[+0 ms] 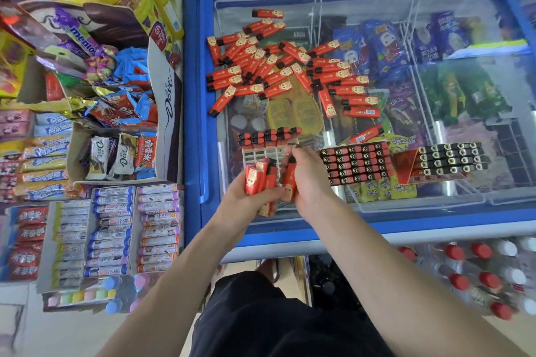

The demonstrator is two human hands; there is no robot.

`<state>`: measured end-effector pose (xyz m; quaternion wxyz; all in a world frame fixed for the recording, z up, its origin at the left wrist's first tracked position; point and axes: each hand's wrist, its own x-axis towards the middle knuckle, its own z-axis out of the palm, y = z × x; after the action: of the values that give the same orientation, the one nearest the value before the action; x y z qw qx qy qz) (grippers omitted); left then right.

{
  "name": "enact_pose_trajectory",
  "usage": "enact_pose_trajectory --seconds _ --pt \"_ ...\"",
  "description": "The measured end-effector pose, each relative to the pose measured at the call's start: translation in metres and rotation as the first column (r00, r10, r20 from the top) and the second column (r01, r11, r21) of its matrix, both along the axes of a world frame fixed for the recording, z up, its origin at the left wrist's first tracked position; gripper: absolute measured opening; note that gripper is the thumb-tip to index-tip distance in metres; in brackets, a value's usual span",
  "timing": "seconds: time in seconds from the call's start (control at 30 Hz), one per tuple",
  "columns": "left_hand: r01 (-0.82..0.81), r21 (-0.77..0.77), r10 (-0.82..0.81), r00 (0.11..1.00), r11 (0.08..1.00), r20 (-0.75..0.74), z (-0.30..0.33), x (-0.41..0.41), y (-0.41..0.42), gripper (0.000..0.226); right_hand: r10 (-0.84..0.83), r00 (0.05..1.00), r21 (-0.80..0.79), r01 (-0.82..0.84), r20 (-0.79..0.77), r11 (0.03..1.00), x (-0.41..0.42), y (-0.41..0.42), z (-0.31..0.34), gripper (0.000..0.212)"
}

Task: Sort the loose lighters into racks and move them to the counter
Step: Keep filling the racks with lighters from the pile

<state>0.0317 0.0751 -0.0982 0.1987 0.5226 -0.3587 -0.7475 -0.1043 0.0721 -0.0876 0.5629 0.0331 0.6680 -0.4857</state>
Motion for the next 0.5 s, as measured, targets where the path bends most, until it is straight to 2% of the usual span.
enact_pose_trajectory --seconds 0.23,0.3,0.37,0.43,0.5 --pt "0.067 -0.075 -0.058 0.991 0.995 0.122 -0.003 -0.005 0.000 0.053 0.076 0.976 -0.024 -0.083 -0.205 0.996 0.005 0.002 -0.004 0.017" --pt "0.060 -0.080 -0.050 0.992 0.995 0.116 -0.002 -0.005 -0.001 0.051 0.213 0.898 -0.034 -0.244 -0.385 0.969 0.001 0.007 -0.002 0.020" --pt "0.044 -0.090 -0.032 0.991 0.995 0.129 -0.001 -0.004 -0.002 0.048 0.329 0.765 -0.031 -0.414 -0.554 0.910 -0.004 0.013 0.002 0.022" --pt "0.027 -0.106 -0.011 0.988 0.994 0.153 -0.001 -0.001 -0.005 0.047 0.405 0.677 -0.007 -0.517 -0.614 0.856 -0.012 0.016 0.004 0.019" --pt "0.012 -0.119 0.008 0.986 0.993 0.168 -0.002 0.003 -0.007 0.045 0.487 0.641 0.030 -0.587 -0.594 0.809 -0.021 0.016 0.006 0.012"
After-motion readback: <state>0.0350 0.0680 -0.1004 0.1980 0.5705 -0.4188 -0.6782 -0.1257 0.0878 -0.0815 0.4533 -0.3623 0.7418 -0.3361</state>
